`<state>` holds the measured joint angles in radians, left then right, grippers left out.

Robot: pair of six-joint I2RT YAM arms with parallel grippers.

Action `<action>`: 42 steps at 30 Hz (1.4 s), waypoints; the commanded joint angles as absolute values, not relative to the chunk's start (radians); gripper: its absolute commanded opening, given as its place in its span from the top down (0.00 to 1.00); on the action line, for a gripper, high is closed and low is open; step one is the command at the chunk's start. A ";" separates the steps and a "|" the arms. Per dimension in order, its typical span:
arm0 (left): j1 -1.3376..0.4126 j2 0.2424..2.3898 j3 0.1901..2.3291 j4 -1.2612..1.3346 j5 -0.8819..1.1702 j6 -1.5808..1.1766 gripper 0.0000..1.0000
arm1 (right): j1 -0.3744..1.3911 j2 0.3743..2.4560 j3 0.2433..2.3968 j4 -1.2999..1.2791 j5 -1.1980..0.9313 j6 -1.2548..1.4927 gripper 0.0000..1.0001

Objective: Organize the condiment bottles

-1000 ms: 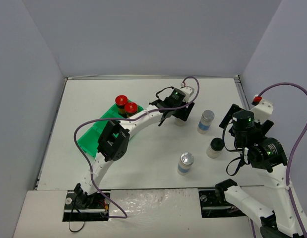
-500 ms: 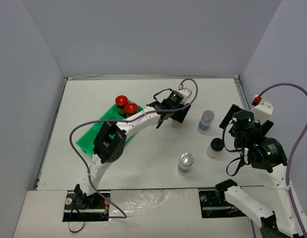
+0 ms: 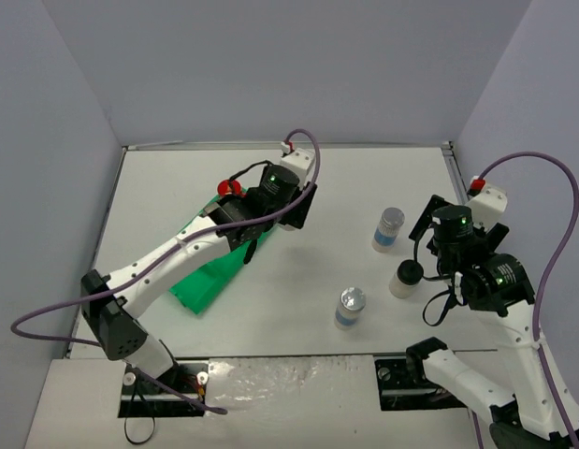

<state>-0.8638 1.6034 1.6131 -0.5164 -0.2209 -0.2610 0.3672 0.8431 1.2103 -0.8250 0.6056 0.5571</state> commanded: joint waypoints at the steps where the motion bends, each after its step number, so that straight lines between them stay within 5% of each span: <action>1: -0.839 1.479 1.572 -0.594 -0.431 -0.330 1.00 | 0.364 0.876 1.203 -0.764 0.604 0.558 0.00; 16: -0.522 1.241 1.287 -0.583 -0.380 -0.386 1.00 | 0.364 0.894 1.184 -0.723 0.575 0.549 0.00; 42: -0.319 1.445 1.197 -0.330 -0.161 -0.448 1.00 | 0.365 0.897 1.178 -0.704 0.557 0.545 0.00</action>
